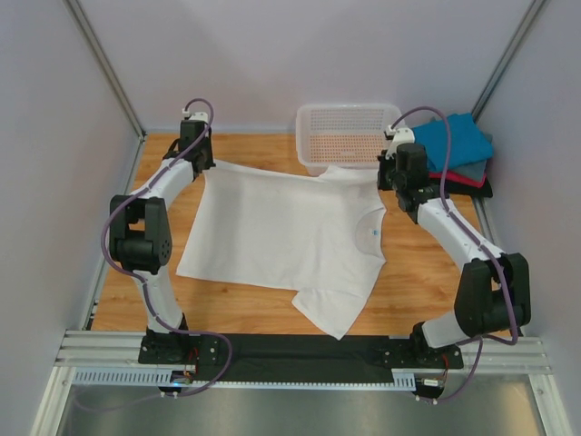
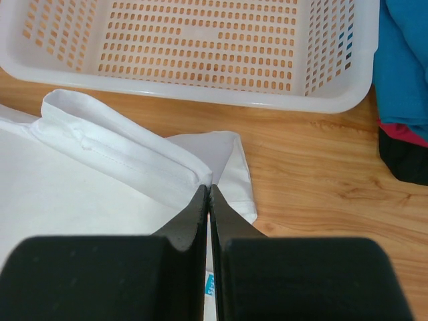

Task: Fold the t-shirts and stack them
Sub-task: Fold the tshirt

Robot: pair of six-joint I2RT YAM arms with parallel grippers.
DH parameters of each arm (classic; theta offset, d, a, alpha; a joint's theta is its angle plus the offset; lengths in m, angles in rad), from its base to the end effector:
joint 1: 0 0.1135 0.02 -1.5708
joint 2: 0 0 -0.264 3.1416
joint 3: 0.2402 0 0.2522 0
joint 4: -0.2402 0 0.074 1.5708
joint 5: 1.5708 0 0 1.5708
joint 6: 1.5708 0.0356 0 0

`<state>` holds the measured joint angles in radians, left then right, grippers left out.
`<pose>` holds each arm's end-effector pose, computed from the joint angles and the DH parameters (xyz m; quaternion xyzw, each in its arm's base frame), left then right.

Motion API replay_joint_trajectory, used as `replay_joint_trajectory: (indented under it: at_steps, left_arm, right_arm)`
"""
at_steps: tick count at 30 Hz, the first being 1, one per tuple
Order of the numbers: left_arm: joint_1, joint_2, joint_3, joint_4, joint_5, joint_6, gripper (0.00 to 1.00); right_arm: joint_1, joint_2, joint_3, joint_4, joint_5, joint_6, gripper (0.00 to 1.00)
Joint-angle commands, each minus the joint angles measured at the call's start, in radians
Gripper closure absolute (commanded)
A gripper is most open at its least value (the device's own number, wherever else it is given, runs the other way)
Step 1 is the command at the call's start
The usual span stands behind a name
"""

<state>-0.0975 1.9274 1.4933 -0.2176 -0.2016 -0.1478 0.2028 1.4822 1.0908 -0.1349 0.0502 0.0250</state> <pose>0.4448 -0.0363 0.2463 -0.0670 0.8903 0.0355 0.4490 0.3341 0.0669 0.2834 -0.0644 0.8641 0.0351 0.4979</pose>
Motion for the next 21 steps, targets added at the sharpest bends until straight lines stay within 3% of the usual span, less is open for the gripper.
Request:
replay_joint_trajectory:
  at_steps: [1, 10, 21]
  left_arm:
    - [0.016, -0.024, -0.017, 0.029, 0.011, 0.001, 1.0]
    - [0.019, -0.054, -0.088, 0.021, 0.001, -0.007, 1.0]
    - [0.021, -0.105, -0.172, 0.001, -0.042, -0.001, 1.0]
  right_arm:
    - [0.001, -0.056, -0.032, 0.044, 0.01, -0.007, 1.0]
    - [0.012, -0.115, -0.118, 0.008, -0.019, 0.029, 0.99]
    - [0.09, -0.142, -0.207, -0.074, 0.069, 0.043, 1.0]
